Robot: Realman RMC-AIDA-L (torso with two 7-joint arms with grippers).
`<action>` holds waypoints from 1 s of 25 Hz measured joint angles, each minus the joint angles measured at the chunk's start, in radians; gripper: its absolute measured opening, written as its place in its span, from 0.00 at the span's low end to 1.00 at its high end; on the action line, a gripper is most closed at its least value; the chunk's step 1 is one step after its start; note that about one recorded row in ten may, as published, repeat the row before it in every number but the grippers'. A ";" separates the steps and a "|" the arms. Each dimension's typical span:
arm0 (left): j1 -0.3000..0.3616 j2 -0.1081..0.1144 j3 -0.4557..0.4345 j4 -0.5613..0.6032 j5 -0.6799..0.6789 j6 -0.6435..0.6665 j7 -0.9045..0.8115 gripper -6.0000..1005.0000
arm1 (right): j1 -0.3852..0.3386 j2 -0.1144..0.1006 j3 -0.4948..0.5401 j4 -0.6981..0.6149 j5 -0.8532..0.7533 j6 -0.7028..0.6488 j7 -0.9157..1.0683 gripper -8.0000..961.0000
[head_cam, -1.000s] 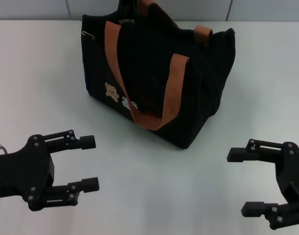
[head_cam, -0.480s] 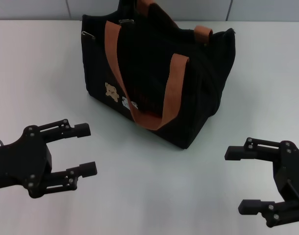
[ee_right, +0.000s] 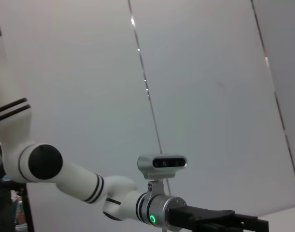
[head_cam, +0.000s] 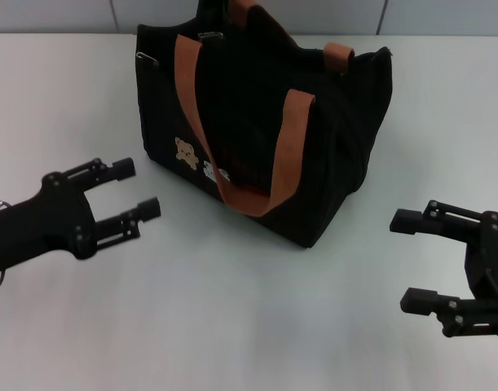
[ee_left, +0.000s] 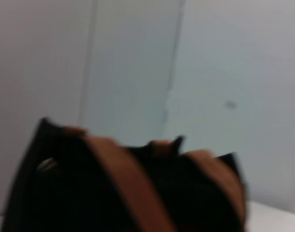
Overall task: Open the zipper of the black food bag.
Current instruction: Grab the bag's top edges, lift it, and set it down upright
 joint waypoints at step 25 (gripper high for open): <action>-0.227 -0.012 0.019 -0.111 -0.129 -0.476 0.041 0.74 | -0.030 0.010 0.013 0.008 0.001 0.011 -0.001 0.87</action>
